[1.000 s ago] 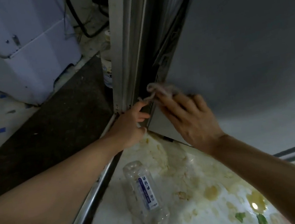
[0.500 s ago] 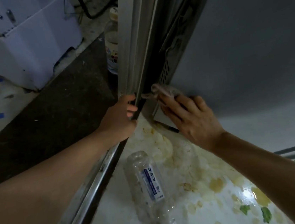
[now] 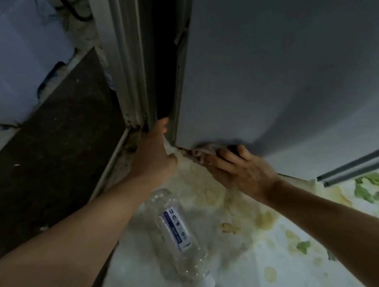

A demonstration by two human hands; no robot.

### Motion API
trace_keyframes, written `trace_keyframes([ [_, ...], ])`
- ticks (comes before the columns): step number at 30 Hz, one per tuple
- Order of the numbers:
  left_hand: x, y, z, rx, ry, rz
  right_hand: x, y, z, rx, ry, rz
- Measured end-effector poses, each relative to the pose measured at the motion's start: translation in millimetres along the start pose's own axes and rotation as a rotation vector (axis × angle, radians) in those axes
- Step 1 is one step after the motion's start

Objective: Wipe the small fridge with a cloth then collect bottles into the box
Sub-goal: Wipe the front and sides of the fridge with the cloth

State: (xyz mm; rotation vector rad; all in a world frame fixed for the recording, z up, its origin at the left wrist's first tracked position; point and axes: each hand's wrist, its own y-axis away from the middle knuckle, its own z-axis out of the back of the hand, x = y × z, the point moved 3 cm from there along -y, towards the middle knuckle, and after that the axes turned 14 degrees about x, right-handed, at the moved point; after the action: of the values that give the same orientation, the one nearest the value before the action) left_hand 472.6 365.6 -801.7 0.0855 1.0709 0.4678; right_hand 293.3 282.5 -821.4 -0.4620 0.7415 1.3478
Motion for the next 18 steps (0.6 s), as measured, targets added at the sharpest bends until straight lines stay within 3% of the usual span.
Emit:
trace_keyframes([
  [6,-3.4,-2.4,-13.6,0.084,0.037,-0.006,-18.7,80.5,-27.4,0.104,-0.035,-0.073],
  [11,-1.6,-2.4,-13.1,0.081,0.045,-0.011,-11.1,13.8,13.1,-0.086,-0.171,-0.159],
  [14,-2.6,-1.8,-15.2,0.063,0.055,-0.027,-2.5,-22.1,24.6,-0.056,-0.138,-0.118],
  [18,-1.6,0.0,-14.3,0.071,0.032,-0.028,-12.7,22.0,1.5,-0.017,-0.098,-0.053],
])
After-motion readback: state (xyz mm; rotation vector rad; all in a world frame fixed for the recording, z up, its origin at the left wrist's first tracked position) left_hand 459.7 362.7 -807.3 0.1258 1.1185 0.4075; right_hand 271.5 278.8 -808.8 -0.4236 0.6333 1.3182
